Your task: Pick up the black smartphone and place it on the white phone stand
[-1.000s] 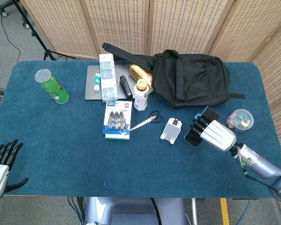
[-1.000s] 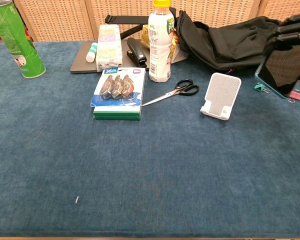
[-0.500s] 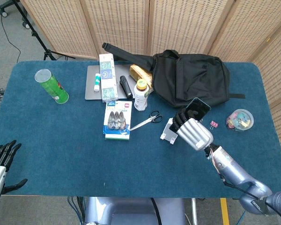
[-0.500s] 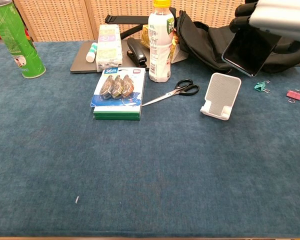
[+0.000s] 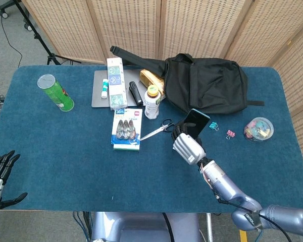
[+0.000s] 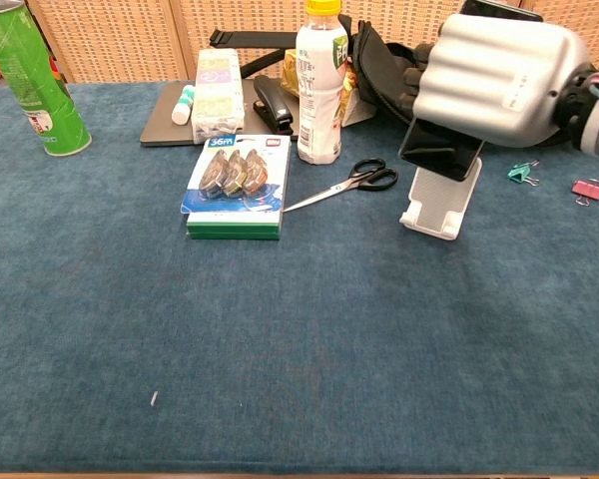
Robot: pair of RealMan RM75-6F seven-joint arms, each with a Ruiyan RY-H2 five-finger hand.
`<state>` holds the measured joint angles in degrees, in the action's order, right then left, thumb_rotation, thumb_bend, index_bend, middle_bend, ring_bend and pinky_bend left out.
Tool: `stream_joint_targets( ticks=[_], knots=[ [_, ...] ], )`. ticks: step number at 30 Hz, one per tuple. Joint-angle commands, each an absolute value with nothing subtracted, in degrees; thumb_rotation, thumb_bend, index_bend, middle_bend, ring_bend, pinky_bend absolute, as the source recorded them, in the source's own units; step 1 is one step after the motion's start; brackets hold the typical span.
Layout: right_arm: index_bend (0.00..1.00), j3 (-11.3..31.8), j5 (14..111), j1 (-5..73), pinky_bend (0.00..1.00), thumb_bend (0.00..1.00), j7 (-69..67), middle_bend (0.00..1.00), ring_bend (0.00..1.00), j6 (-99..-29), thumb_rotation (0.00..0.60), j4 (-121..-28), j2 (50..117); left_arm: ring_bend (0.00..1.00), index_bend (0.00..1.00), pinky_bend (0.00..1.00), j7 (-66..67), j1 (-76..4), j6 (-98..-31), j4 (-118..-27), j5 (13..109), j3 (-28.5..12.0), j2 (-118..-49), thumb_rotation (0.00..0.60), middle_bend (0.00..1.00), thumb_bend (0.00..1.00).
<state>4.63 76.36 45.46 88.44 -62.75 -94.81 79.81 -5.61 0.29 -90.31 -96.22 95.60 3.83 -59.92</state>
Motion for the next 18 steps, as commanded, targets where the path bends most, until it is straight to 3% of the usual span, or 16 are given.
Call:
stream_joint_targets(
  ticks=[1, 6, 18],
  knots=[
    [0.59, 4.8, 75.7, 46.0, 0.49, 0.34, 90.2, 0.52, 0.46, -62.8, 0.6, -94.8, 80.8, 0.0, 0.0, 0.0, -5.7, 0.3, -90.4, -96.2, 95.7, 3.9, -59.9, 0.6, 0.0, 0.0],
    [0.59, 4.2, 75.5, 46.1, 0.49, 0.26, 94.2, 0.52, 0.47, -64.2, 0.6, -92.5, 83.1, 0.0, 0.0, 0.0, -6.0, 0.4, -90.5, -96.2, 95.8, 4.0, -59.8, 0.6, 0.0, 0.0],
    [0.59, 1.1, 78.0, 45.2, 0.49, 0.26, 101.0, 0.51, 0.47, -66.2, 0.6, -86.9, 87.4, 0.0, 0.0, 0.0, -6.7, 0.4, -90.6, -96.0, 96.0, 4.1, -59.6, 0.6, 0.0, 0.0]
  ],
)
